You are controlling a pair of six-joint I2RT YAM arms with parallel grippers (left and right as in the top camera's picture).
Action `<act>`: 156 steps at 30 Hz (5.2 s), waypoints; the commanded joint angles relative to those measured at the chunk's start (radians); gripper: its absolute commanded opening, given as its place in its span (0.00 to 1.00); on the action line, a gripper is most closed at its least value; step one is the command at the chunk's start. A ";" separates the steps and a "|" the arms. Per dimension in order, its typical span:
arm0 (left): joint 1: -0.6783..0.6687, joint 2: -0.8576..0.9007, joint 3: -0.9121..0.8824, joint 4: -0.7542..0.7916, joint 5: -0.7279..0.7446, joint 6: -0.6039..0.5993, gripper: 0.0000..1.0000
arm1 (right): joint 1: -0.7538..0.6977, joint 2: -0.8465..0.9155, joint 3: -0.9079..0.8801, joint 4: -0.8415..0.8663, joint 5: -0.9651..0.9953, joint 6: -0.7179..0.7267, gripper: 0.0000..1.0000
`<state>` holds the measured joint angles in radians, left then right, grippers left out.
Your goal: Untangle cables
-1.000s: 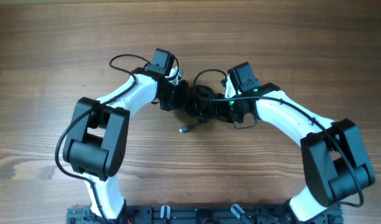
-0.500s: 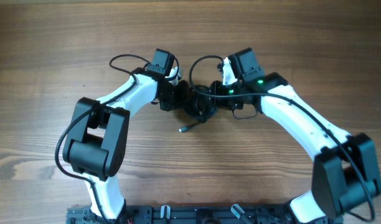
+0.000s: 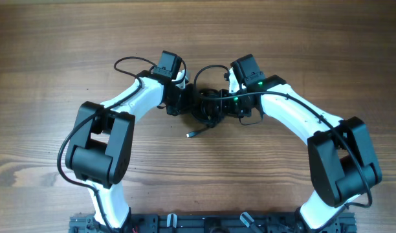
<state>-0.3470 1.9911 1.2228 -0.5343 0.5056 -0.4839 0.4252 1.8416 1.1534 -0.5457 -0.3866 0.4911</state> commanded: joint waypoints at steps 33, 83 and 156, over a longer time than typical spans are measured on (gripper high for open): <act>-0.006 -0.013 -0.015 -0.005 -0.018 -0.002 0.04 | 0.012 0.018 -0.064 0.025 -0.010 0.046 0.22; -0.006 -0.013 -0.015 -0.005 -0.018 -0.002 0.04 | 0.062 0.018 -0.133 0.252 -0.224 0.140 0.17; -0.038 -0.244 -0.095 -0.292 -0.133 0.323 0.32 | 0.057 0.018 -0.133 0.388 -0.356 0.452 0.04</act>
<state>-0.3843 1.7435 1.1358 -0.8295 0.3965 -0.1833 0.4774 1.8423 1.0214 -0.1627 -0.7113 0.9386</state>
